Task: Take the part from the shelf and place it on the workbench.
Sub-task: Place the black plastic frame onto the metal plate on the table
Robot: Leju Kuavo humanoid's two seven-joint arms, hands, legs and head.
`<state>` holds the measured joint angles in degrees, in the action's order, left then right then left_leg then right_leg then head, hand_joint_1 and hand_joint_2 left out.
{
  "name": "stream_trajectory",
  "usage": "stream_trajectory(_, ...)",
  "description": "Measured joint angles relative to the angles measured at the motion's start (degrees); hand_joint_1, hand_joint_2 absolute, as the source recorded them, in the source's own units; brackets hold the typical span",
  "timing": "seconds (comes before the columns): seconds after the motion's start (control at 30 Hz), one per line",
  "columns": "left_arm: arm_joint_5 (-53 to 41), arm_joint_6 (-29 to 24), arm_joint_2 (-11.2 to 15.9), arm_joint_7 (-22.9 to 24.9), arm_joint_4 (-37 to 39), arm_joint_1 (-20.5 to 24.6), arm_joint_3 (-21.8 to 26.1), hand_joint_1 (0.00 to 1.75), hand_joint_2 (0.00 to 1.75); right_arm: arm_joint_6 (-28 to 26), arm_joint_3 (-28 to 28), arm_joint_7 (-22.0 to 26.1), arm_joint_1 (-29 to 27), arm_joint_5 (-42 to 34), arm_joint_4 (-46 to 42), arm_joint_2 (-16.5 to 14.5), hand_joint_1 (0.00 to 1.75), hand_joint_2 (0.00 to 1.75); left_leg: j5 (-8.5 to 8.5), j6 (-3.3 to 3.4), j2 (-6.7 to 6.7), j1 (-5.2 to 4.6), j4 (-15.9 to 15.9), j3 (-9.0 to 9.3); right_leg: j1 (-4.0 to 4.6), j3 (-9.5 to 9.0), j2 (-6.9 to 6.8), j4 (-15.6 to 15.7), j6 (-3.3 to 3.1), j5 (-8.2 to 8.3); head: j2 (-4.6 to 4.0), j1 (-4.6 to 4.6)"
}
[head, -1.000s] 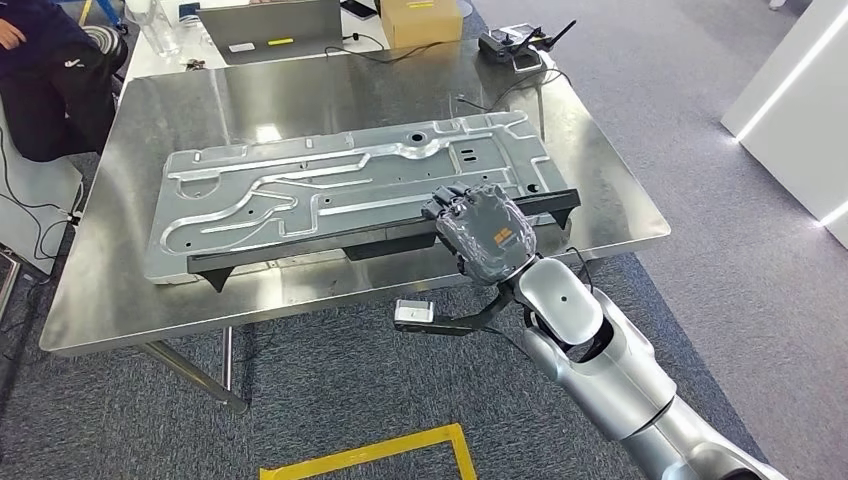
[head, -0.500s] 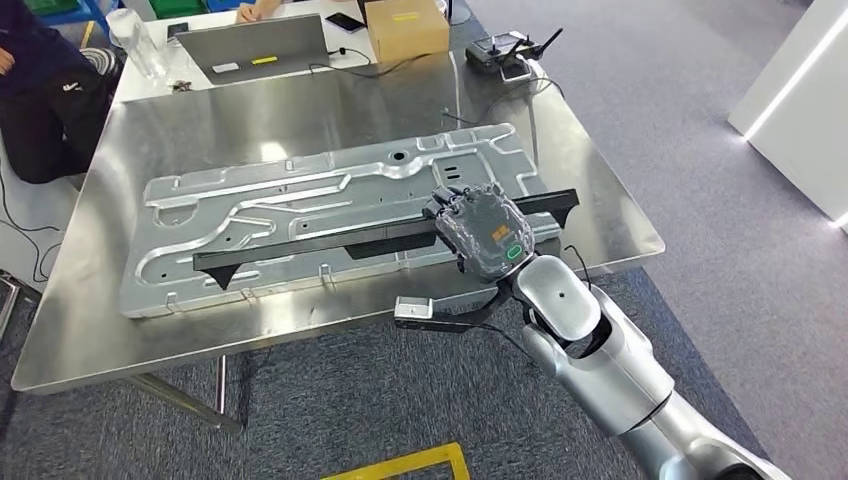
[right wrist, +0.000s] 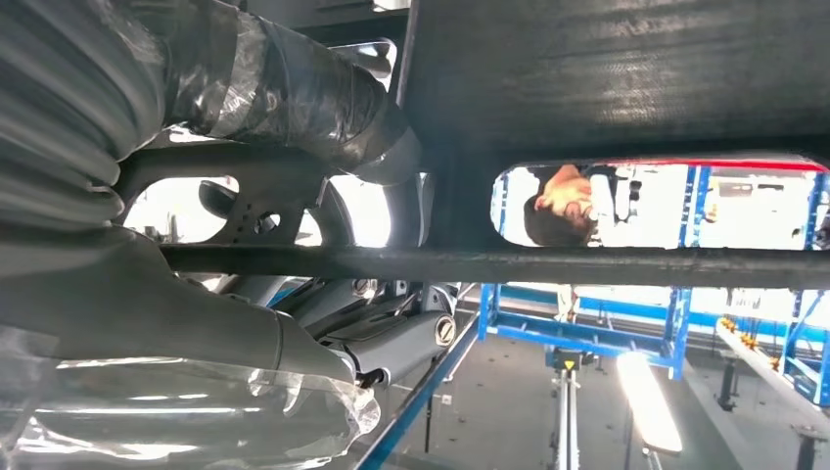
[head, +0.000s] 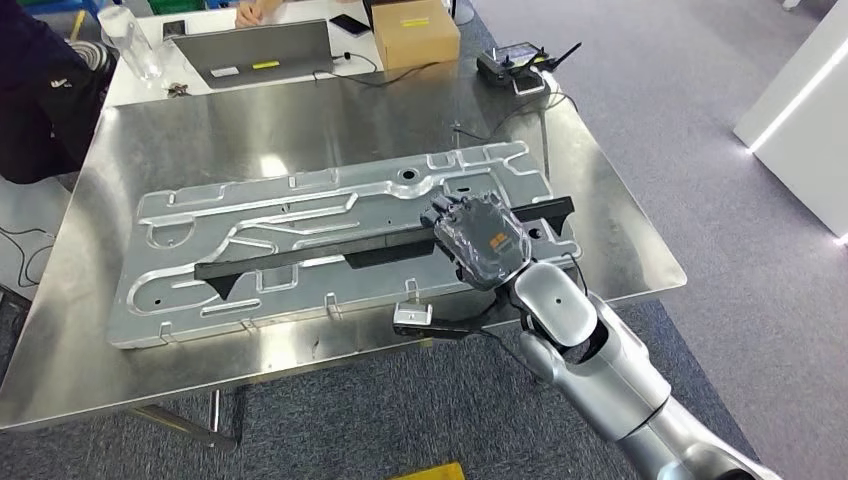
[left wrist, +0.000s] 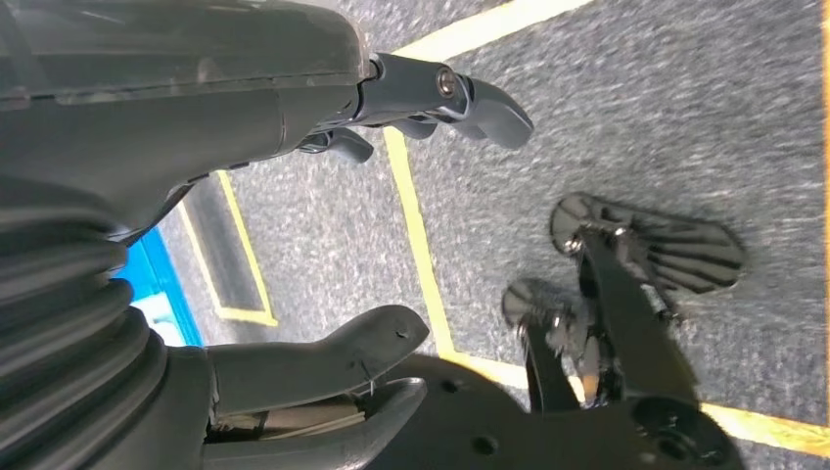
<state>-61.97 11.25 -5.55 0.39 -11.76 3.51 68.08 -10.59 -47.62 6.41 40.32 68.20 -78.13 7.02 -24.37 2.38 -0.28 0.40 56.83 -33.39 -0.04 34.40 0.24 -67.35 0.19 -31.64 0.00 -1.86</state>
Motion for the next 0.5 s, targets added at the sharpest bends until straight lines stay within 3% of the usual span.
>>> stream_trajectory(0.07,-0.1,0.0,0.0,0.0,0.0,0.1,0.0,0.00,1.75,0.1,0.0,0.1,0.1,0.0,0.5,0.0,1.75,1.75,-0.78,0.17,-0.07,0.05,0.0,0.72,-0.37,4.70,-0.01,-6.0,0.51,-2.48,0.00,0.01)
stream_trajectory(0.1,-0.2,0.0,0.0,0.0,0.0,0.1,0.0,0.00,1.75,0.2,0.0,0.1,0.1,0.0,0.7,0.0,1.75,1.75,-1.23,0.12,-0.12,0.08,0.0,1.22,-0.57,6.22,-0.03,-7.1,0.73,-2.74,0.00,0.00)
stream_trajectory(0.13,-0.2,0.0,0.0,0.0,0.0,0.1,0.0,0.00,1.75,0.2,0.0,0.2,0.0,0.0,1.0,0.0,1.75,1.75,-1.74,0.02,-0.17,0.12,0.1,1.84,-0.75,6.82,-0.07,-6.3,0.90,-1.74,0.00,0.01)
stream_trajectory(0.2,-0.2,0.0,0.0,0.0,0.0,0.0,0.0,0.00,1.75,0.2,0.0,0.3,0.1,0.0,1.3,0.0,1.75,1.75,-2.94,-0.37,-0.21,0.23,0.2,3.18,-1.04,5.51,-0.21,0.3,1.05,3.68,0.00,0.02)
stream_trajectory(0.27,-0.3,0.0,0.0,0.0,0.0,0.1,0.0,0.00,1.75,0.3,0.0,0.3,0.3,0.1,1.8,0.0,1.75,1.75,-4.09,-1.12,-0.24,0.20,0.5,4.05,-0.91,3.94,-0.32,6.4,0.75,7.53,0.00,0.00)
stream_trajectory(0.3,-0.3,0.0,0.0,0.0,0.0,0.2,0.0,0.00,1.75,0.4,0.0,0.3,0.4,0.1,2.2,-0.1,1.75,1.75,-4.47,-1.55,-0.22,0.15,0.6,4.23,-0.80,3.67,-0.29,7.6,0.40,8.25,0.00,-0.03)
stream_trajectory(0.4,-0.5,0.1,0.0,0.0,0.0,0.4,0.0,0.00,1.75,0.6,-0.1,0.3,1.0,0.3,3.7,-0.4,1.75,1.75,-4.64,-2.54,-0.13,0.17,1.6,4.42,-0.65,2.86,-0.06,8.1,-0.94,7.91,0.00,-0.05)
stream_trajectory(0.43,-0.5,0.1,-0.1,0.0,0.0,0.4,0.0,0.00,1.75,0.6,-0.1,0.2,1.3,0.4,4.4,-0.6,1.75,1.75,-4.80,-2.74,-0.10,0.25,3.2,3.81,-0.71,2.27,-0.05,8.4,-1.38,7.70,0.00,-0.05)
stream_trajectory(0.5,-0.6,0.1,-0.1,0.0,0.0,0.5,0.0,0.00,1.75,0.6,-0.1,0.2,2.0,0.4,6.0,-1.0,1.75,1.75,-6.70,-3.20,-0.05,0.39,9.2,0.47,-0.79,1.21,-0.10,8.8,-2.06,7.21,0.00,-0.08)
